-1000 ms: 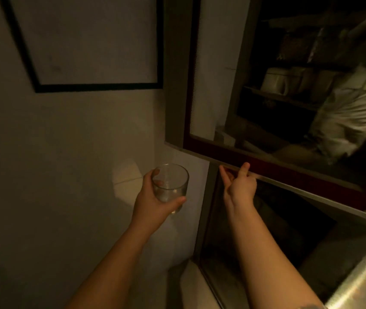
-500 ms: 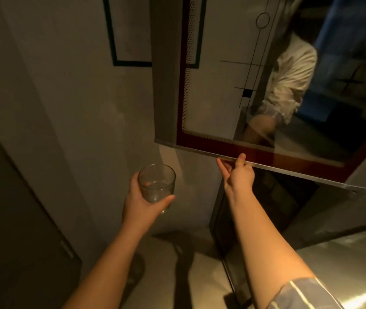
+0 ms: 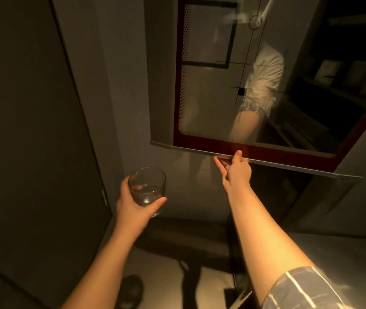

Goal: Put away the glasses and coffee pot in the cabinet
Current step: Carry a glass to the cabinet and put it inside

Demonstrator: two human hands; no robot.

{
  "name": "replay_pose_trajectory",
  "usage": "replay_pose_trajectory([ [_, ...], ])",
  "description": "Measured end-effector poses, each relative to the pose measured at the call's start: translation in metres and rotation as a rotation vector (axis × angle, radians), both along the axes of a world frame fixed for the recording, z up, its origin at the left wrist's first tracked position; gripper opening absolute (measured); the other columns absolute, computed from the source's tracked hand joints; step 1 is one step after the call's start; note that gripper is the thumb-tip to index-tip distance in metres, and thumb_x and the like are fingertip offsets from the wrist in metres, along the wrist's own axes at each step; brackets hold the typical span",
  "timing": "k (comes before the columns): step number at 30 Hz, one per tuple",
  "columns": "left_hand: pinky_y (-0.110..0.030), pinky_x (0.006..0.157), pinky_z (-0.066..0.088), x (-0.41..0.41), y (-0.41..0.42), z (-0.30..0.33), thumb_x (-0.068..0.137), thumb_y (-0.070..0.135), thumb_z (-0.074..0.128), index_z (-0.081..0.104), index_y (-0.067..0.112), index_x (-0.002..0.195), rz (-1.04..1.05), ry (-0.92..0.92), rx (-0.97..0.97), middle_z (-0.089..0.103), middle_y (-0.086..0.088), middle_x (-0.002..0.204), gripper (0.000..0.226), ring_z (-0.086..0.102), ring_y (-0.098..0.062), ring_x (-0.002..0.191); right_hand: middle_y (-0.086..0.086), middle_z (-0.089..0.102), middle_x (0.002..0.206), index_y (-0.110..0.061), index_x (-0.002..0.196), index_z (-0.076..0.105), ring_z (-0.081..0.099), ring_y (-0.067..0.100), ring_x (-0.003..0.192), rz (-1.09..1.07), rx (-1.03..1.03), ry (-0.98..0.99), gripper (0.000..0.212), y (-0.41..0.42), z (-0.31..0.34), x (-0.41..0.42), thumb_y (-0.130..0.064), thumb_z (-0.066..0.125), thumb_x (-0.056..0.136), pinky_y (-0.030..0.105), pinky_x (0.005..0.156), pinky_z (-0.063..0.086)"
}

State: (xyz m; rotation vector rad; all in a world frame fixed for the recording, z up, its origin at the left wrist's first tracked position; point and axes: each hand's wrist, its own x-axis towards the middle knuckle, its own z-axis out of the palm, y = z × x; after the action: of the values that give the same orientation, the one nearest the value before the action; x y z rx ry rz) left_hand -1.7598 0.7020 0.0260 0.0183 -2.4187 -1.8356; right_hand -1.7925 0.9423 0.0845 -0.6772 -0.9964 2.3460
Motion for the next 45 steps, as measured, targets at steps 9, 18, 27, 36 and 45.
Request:
replay_pose_trajectory([
  [9,-0.041,0.103,0.041,0.086,-0.018,0.008,0.059,0.033,0.09,0.029,0.031,0.144,0.155,-0.02,-0.024,0.046,-0.002,0.141,0.104,0.046,-0.027,0.129,0.011,0.051,0.132,-0.019,0.135,0.042,0.06,0.03,0.112,0.132,0.008,-0.14,0.038,0.001,0.002,0.051,-0.03,0.047,0.099,0.043,0.086,0.057],
  [18,-0.043,0.105,0.042,0.118,-0.015,0.02,0.058,0.036,0.09,0.028,0.03,0.144,0.193,0.031,-0.052,0.045,-0.003,0.142,0.106,0.045,-0.027,0.129,0.007,0.054,0.135,-0.024,0.136,0.044,0.067,0.024,0.091,0.206,0.063,-0.211,0.044,-0.004,0.011,0.091,-0.038,0.051,0.095,0.029,0.07,0.06],
  [27,-0.034,0.097,0.041,0.139,-0.013,0.026,0.061,0.034,0.089,0.028,0.029,0.144,0.204,0.065,-0.068,0.044,-0.002,0.141,0.102,0.045,-0.026,0.128,0.007,0.052,0.137,-0.025,0.137,0.043,0.065,0.025,0.091,0.224,0.08,-0.185,0.046,-0.004,0.008,0.107,-0.04,0.052,0.094,0.042,0.086,0.057],
  [36,-0.034,0.097,0.043,0.141,-0.017,0.027,0.059,0.037,0.09,0.03,0.029,0.143,0.212,0.078,-0.078,0.047,-0.002,0.139,0.103,0.047,-0.024,0.126,0.008,0.044,0.145,-0.024,0.139,0.041,0.051,0.032,0.126,0.243,-0.088,-0.033,0.055,-0.006,-0.003,0.12,-0.043,0.058,0.09,0.047,0.093,0.052],
  [45,-0.034,0.099,0.043,0.149,-0.024,0.028,0.06,0.038,0.089,0.029,0.029,0.144,0.218,0.08,-0.086,0.046,-0.002,0.14,0.104,0.047,-0.023,0.127,0.008,0.055,0.135,-0.017,0.131,0.047,0.058,0.027,0.117,0.398,-0.15,0.131,0.052,-0.023,-0.027,0.146,-0.051,0.047,0.092,0.046,0.104,0.044],
])
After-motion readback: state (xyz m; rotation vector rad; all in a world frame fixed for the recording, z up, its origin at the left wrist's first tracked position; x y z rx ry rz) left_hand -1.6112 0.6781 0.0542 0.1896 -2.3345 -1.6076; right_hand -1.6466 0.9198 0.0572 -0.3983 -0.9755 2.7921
